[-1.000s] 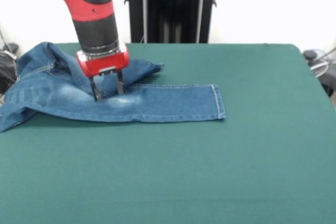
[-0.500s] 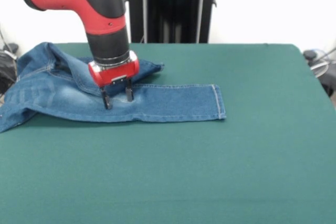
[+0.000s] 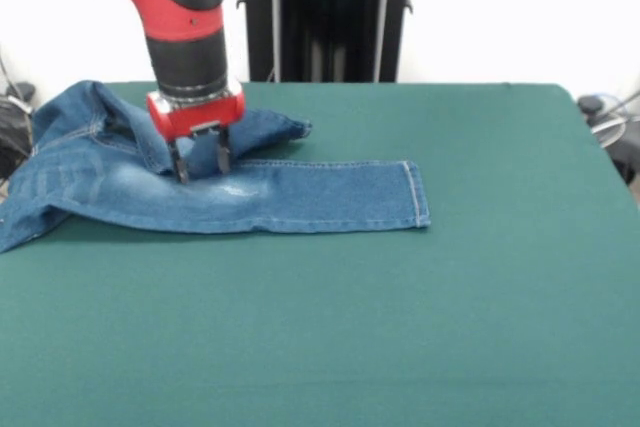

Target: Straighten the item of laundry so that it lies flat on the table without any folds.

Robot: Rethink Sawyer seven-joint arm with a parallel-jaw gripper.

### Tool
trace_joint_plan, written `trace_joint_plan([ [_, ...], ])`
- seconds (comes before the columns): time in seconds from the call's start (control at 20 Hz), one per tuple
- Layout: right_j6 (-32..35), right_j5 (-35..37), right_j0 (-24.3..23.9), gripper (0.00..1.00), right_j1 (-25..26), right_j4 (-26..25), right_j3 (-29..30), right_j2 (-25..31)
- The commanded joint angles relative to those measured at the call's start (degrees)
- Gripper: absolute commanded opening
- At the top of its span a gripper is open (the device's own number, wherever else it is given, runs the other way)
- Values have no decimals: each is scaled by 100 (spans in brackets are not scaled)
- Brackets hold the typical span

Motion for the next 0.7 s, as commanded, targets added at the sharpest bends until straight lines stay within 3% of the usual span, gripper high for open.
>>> trace_joint_plan([
  [0.05,470,495,42,100,-59,-451,341,-419],
  [0.35,614,508,113,100,-528,-440,775,-650],
  [0.7,530,533,-196,100,-1048,-458,1297,-766],
])
